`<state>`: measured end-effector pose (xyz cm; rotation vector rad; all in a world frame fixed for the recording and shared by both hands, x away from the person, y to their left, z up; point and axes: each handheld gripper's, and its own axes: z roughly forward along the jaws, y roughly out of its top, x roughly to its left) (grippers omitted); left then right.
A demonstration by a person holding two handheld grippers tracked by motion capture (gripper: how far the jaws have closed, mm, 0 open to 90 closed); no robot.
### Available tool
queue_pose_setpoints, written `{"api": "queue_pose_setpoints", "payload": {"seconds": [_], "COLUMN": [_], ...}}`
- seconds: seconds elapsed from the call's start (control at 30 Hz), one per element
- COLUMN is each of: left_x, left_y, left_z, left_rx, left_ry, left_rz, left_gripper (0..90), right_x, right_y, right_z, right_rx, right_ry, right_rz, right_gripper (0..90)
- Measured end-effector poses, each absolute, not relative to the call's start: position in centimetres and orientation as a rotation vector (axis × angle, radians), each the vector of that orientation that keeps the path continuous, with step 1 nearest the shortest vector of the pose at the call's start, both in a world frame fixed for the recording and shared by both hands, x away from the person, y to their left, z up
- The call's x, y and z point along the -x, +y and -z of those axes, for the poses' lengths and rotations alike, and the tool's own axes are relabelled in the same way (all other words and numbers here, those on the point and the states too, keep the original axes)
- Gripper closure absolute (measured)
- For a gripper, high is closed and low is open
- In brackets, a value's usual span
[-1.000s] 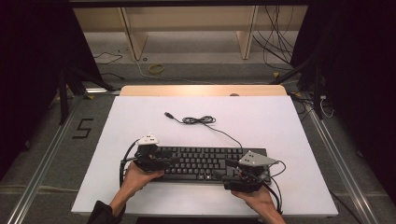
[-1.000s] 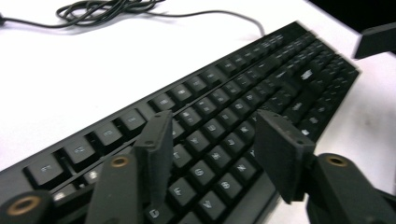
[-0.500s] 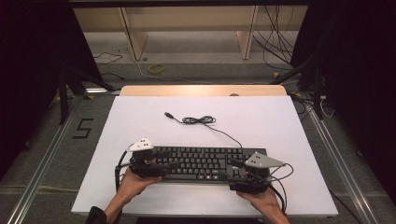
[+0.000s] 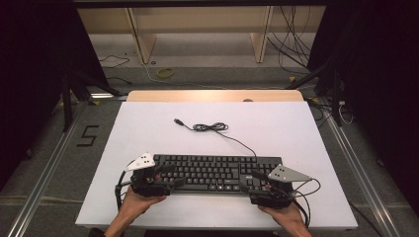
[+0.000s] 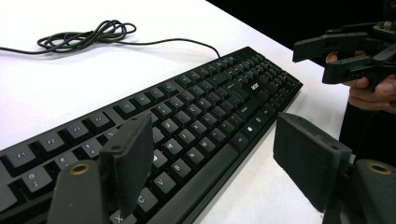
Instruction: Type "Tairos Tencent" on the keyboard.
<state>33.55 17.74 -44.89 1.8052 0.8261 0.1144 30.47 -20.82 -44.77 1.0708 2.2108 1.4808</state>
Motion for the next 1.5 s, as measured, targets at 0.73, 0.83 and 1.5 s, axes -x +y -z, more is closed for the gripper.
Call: {"api": "queue_pose_setpoints", "payload": {"seconds": [0.73, 0.83, 1.5], "left_x": [-31.6, -31.6, -31.9], "left_y": [18.6, 18.4, 18.7], "left_z": [45.5, 45.5, 45.5], "left_rx": [-1.799, -1.816, -1.8], "left_ry": [0.808, 0.799, 0.82], "left_rz": [-0.133, -0.151, -0.154], "left_gripper": [23.9, 23.6, 23.8], "right_x": [-29.3, -29.3, -29.4], "right_y": [-23.0, -23.0, -23.0], "right_z": [45.7, 45.7, 45.7], "right_rx": [-1.121, -1.122, -1.121], "right_ry": [2.179, 2.176, 2.173], "right_rz": [-1.477, -1.476, -1.478], "right_gripper": [33.0, 32.8, 32.8]}}
